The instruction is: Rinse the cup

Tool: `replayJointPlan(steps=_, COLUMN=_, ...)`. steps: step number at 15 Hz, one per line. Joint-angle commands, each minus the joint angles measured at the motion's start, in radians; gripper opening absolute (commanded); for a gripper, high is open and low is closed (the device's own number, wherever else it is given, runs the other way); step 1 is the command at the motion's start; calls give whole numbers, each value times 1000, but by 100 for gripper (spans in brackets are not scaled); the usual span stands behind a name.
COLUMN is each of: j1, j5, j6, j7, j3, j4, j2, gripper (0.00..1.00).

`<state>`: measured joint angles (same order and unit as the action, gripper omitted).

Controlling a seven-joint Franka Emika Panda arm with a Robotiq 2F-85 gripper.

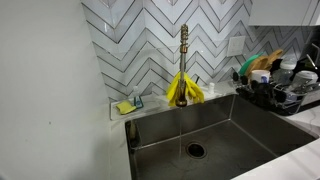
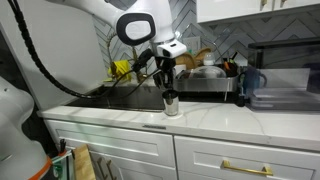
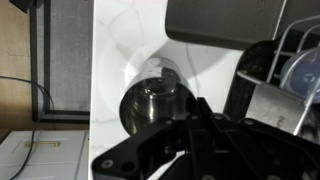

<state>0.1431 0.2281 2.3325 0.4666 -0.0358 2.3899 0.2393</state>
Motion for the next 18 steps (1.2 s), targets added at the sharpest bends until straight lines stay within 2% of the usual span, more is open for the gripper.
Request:
replayJointPlan(steps=1, j1=-36, j5=-34, j6=-115, j7=38, j3=45, j4=30, j2=102, gripper=1)
replayJointPlan(steps=5, j1=-97, j5=-23, j6=-278, j7=83, j3=130, j4=24, j2=187, gripper=1)
replayJointPlan(steps=8, j1=-153, j5=-4, j6=-340, j7=85, j3=192, j4=8, j2=234, gripper=1)
replayJointPlan(steps=9, j1=-178, j5=17, j6=-344, j7=53, j3=199, j4=4, j2=245, gripper=1)
replayJointPlan(steps=10, j1=-145, j5=-6, j6=-315, j7=78, j3=189, j4=-4, j2=202, gripper=1)
replayJointPlan(steps=11, j1=-159, j5=-4, j6=-317, j7=84, j3=199, j4=-5, j2=212, gripper=4)
replayJointPlan(steps=18, j1=-147, j5=-5, j6=-316, j7=82, j3=188, j4=-5, j2=199, gripper=4)
